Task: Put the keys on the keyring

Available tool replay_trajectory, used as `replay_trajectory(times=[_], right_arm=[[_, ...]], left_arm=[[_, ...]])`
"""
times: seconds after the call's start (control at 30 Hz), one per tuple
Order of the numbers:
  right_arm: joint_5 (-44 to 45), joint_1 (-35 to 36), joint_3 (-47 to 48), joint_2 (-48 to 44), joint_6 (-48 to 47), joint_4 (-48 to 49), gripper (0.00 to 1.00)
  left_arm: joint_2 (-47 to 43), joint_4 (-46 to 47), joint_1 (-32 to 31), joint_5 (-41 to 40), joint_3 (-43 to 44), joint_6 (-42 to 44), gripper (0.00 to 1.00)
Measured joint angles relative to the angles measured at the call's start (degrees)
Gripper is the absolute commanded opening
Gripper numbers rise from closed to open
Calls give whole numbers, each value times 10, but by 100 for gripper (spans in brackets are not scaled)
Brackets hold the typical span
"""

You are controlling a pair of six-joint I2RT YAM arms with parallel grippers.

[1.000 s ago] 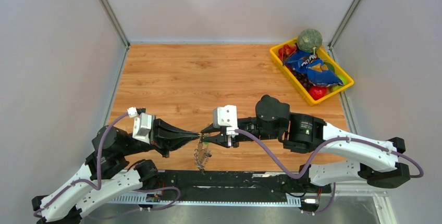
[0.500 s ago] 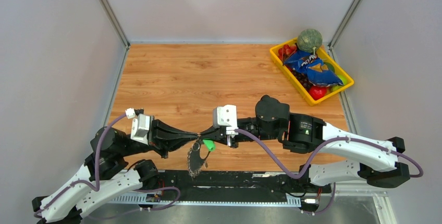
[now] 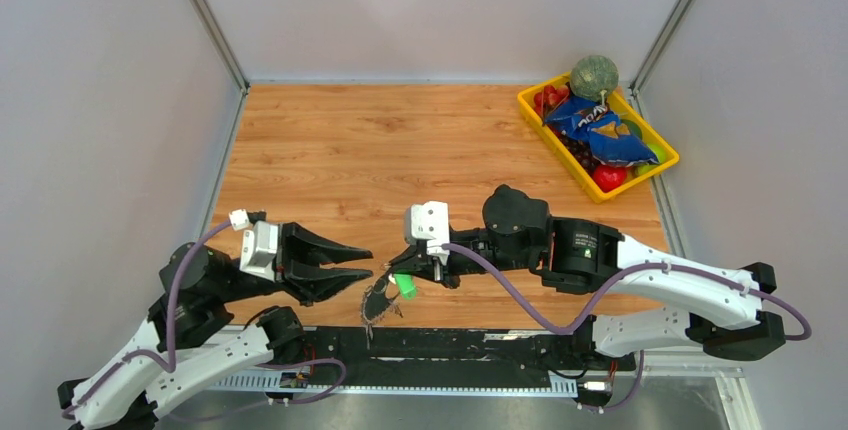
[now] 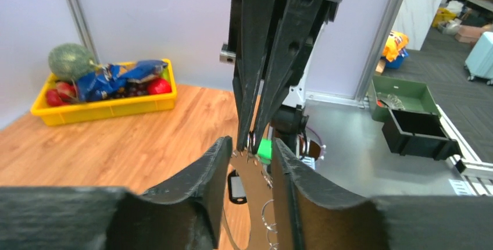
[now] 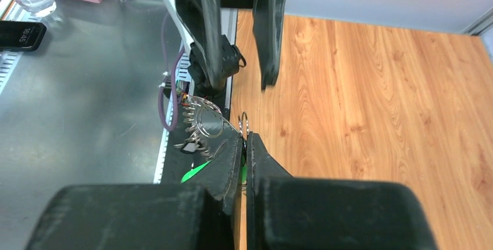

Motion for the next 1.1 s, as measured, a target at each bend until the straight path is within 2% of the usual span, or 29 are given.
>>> replay_trajectory(times=[0.13,0.37,0.77,1.1], right_arm=[[0,0,0,3,17,-16,0],[0,0,1,20,44,-42,0],[0,0,12,53,82,-81,0],[1,0,29,61,93,-92,0]], left_arm=[[1,-41,0,0,47,17,54],[50,-133,0,9,123,47,59],[118,-257,0,11,137,74,53],[128,-292,0,22,138,84,51]])
